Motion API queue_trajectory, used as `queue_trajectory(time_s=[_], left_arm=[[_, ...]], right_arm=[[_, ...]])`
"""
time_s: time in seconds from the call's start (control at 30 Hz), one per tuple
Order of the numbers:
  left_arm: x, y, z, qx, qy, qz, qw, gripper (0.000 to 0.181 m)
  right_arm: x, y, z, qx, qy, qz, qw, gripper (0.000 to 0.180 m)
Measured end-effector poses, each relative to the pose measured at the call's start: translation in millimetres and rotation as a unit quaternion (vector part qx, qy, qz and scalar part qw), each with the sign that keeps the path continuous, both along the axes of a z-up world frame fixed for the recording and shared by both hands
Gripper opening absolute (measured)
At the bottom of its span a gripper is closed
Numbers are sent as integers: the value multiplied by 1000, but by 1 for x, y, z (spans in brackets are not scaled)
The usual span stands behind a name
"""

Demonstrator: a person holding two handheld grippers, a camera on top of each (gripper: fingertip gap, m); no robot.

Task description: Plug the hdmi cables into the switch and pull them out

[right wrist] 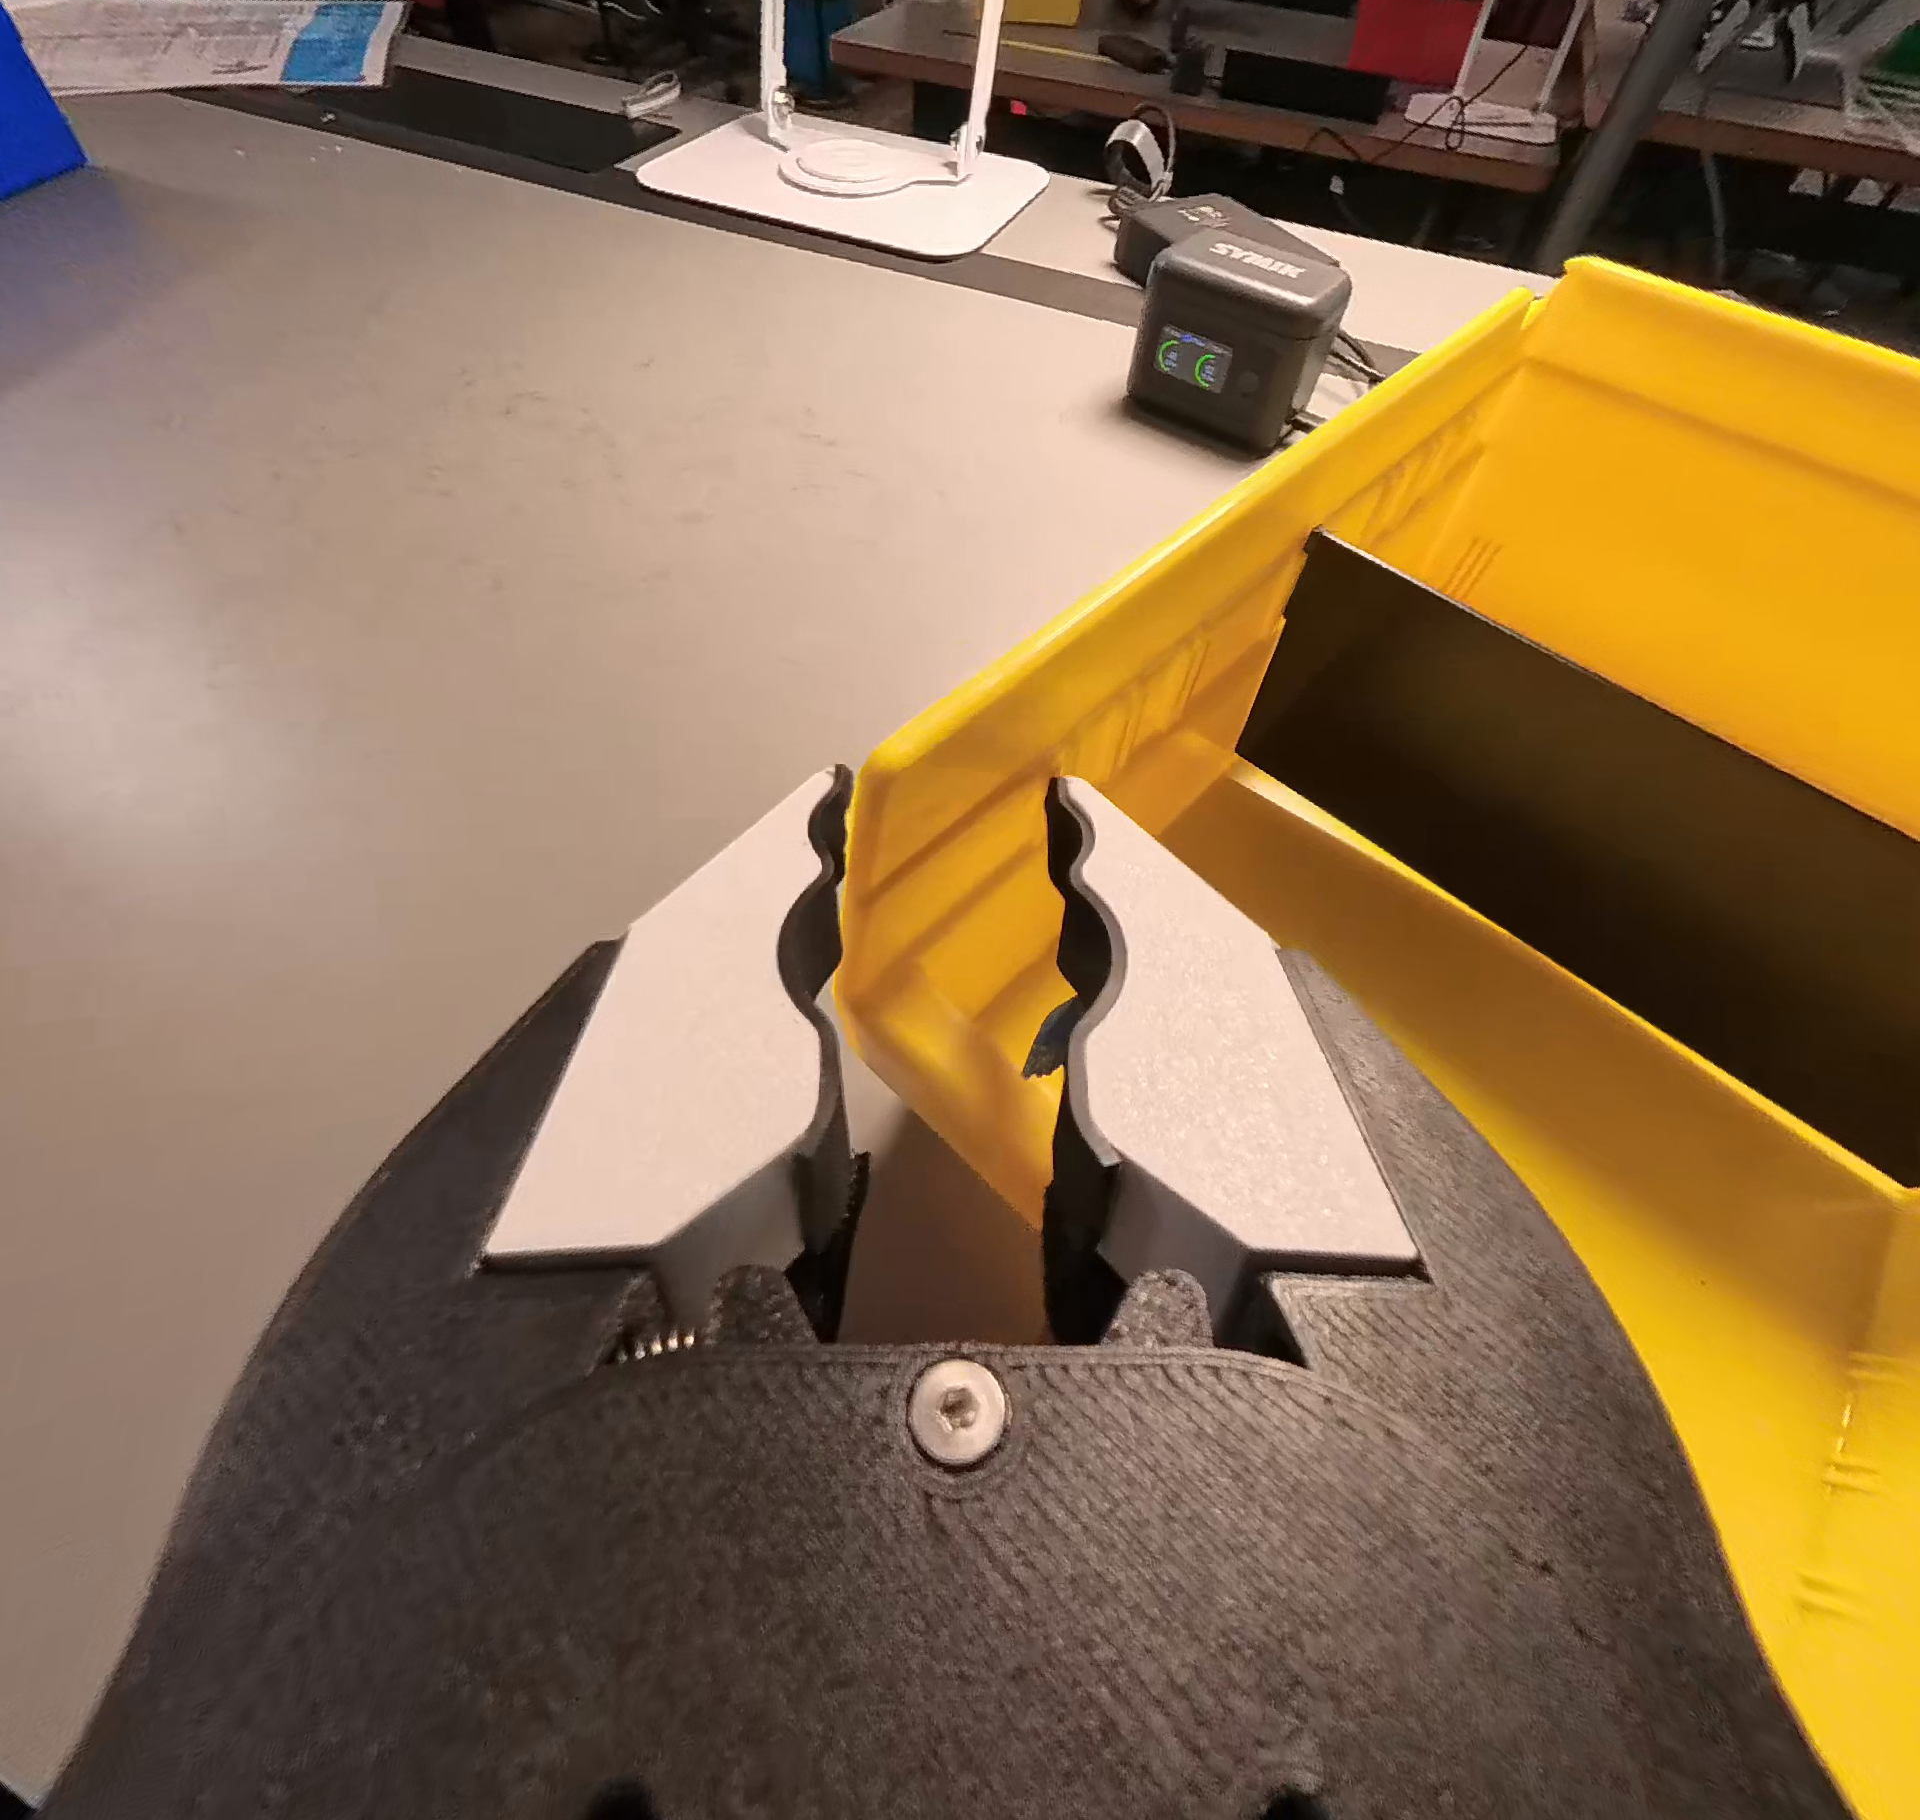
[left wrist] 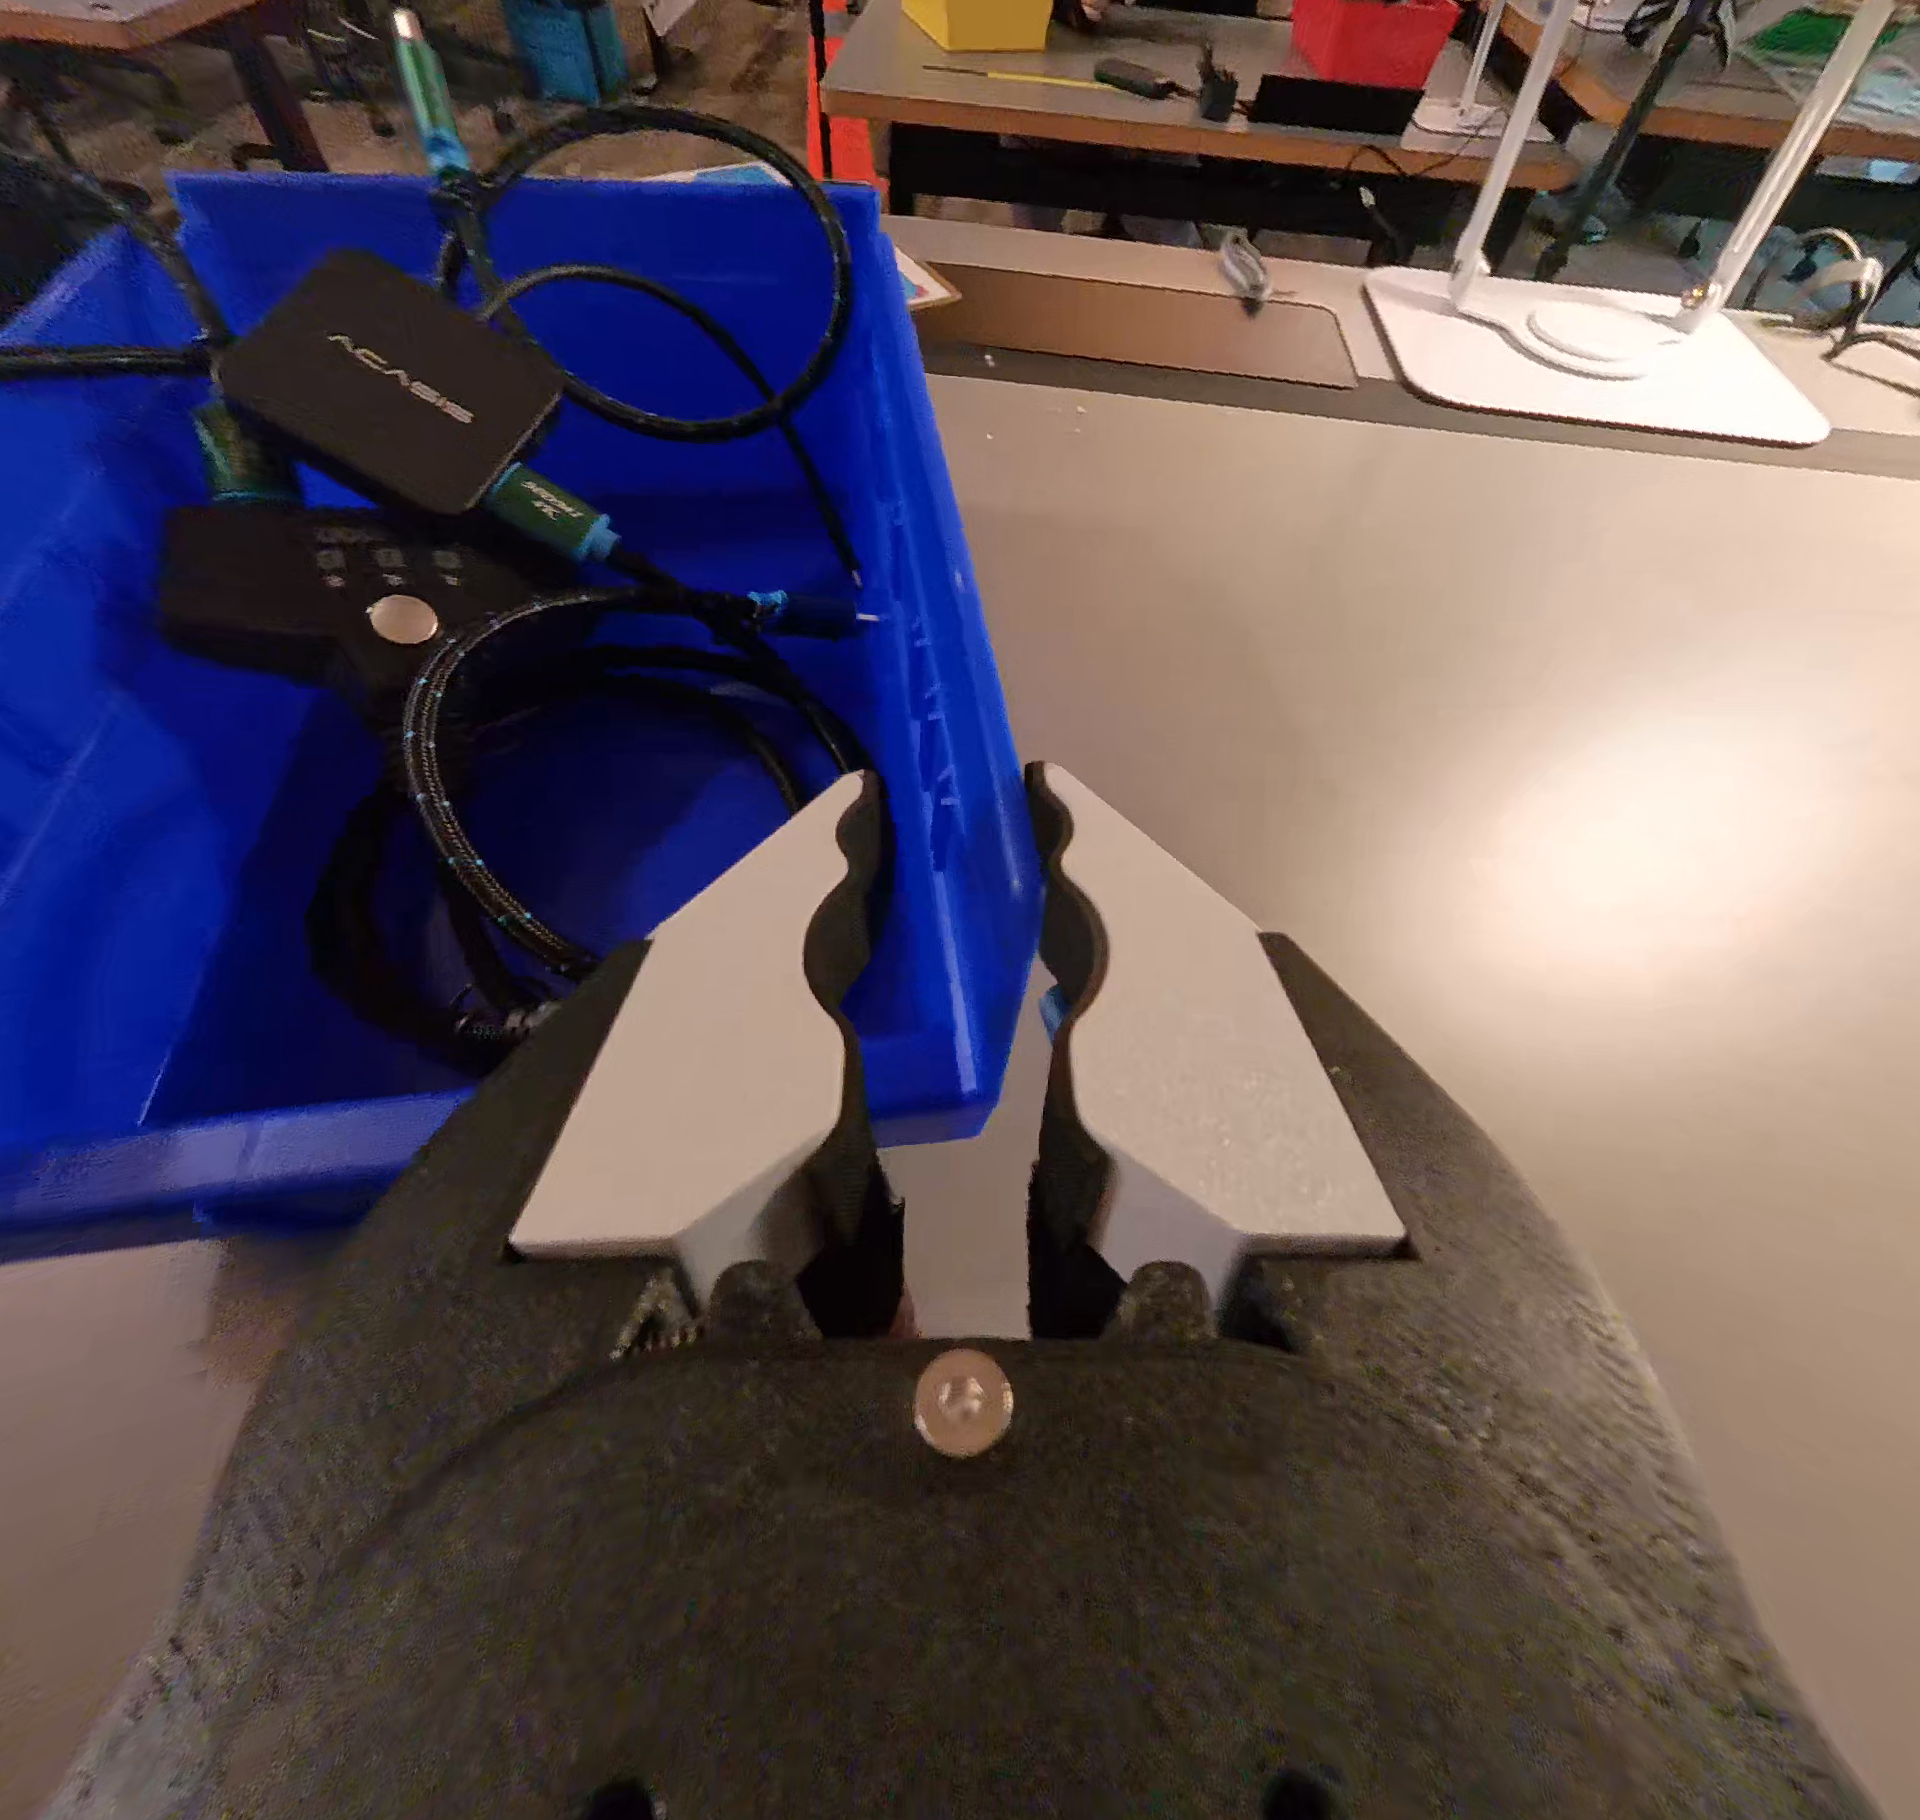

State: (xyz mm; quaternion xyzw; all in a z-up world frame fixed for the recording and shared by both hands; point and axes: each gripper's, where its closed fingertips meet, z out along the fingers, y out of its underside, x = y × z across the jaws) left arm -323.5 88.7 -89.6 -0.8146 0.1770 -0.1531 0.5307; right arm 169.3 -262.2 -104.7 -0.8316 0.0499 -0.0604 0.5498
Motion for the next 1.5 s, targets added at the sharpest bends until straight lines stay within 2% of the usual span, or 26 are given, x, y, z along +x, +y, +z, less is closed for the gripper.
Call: queue_trajectory(time_s=[0.13,0.23,0.3,0.4,0.47,0.57,0.77,0.87,1.0,1.07,1.13,1.23,1.37,1.5], left_arm=[[-11,-9,19,18,-34,6,999,20],[-18,-31,64,89,-68,11,994,21],[-7,-48,92,124,-94,-22,988,22],[33,-70,112,124,-167,-124,970,23],[66,-79,112,104,-209,-188,954,26],[113,-85,100,57,-241,-249,936,30],[203,-107,72,-17,-223,-353,908,39],[245,-135,63,-49,-202,-458,864,43],[276,-179,71,-54,-230,-618,750,49],[279,-190,77,-63,-267,-658,701,51],[281,-190,80,-73,-305,-667,676,53],[285,-183,71,-82,-319,-655,680,52],[294,-182,52,-78,-273,-651,704,52],[299,-190,44,-78,-251,-661,703,52]], right_arm=[[2,-11,1,-4,2,-10,1000,32],[-6,-22,11,6,-7,-12,1000,27],[-14,-25,22,18,-10,-8,1000,26],[-35,-17,34,35,-17,23,999,31],[-54,-3,40,48,1,53,997,28],[-69,16,45,46,-24,60,997,29],[-149,65,54,96,44,219,970,33],[-180,91,58,107,68,305,944,39],[-214,119,67,117,127,419,891,43],[-230,127,70,116,167,472,858,43],[-244,130,70,116,199,516,825,48],[-255,137,62,107,216,540,806,53],[-260,144,46,82,218,538,810,51],[-257,148,39,76,192,526,825,23]])
